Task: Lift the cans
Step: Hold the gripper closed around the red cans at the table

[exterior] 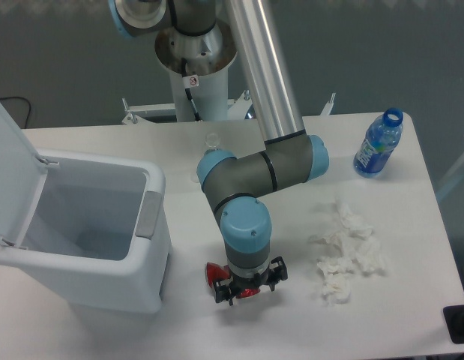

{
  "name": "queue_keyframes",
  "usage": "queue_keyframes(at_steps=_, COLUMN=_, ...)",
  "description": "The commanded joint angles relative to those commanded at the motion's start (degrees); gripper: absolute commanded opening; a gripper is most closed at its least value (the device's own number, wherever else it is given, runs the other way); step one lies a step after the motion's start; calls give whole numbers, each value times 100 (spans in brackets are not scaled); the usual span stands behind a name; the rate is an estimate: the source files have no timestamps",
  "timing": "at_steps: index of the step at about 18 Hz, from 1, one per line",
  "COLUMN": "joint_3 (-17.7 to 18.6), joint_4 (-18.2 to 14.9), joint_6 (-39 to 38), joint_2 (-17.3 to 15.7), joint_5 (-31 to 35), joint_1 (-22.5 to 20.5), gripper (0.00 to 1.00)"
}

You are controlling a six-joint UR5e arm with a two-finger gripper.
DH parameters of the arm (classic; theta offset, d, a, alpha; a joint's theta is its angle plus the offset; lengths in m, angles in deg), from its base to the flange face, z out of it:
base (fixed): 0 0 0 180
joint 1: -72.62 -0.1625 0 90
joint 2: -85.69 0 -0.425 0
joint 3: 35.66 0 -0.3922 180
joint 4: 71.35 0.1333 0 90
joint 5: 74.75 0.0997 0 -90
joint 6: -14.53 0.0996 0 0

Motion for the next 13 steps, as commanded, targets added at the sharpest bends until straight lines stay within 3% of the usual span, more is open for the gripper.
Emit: queue_keyframes(at_steps=13, joint_3=0, joint_4=-9, joint_6=140, joint_2=0, joint_5=0, joint_1=-9, gripper=73)
